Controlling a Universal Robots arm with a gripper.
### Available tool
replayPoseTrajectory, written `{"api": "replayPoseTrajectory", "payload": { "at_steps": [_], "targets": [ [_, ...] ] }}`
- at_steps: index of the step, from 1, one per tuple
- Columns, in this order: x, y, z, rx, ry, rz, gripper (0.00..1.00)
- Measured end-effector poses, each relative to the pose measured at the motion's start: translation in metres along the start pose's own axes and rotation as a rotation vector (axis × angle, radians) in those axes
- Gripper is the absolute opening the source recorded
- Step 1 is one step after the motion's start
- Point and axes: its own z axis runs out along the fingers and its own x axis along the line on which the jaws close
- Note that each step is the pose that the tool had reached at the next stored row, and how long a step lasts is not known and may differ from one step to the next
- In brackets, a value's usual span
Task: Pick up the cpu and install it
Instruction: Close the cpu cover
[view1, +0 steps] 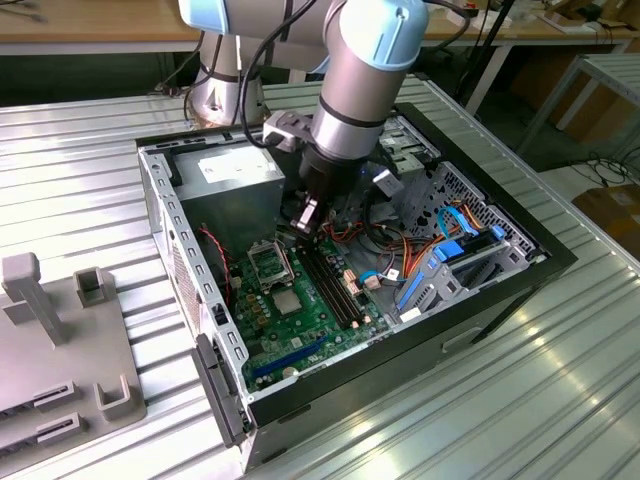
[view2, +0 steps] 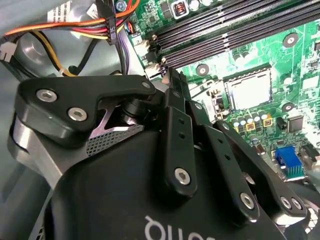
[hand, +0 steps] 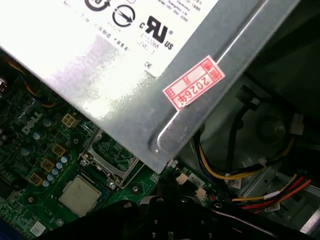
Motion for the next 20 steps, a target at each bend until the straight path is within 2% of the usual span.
{"api": "replayPoseTrajectory", "payload": {
  "at_steps": [3,8,20],
  "targets": [
    [0.0010,0.0040,0.0018,-0.0021,-0.0038,0.000,0.11],
    [0.0004,0.0048,0.0024,-0.0039,-0.0063,-0.001,0.11],
    [0.0009,0.0054,0.0109,-0.0328,-0.0323,-0.003,0.11]
  ]
}}
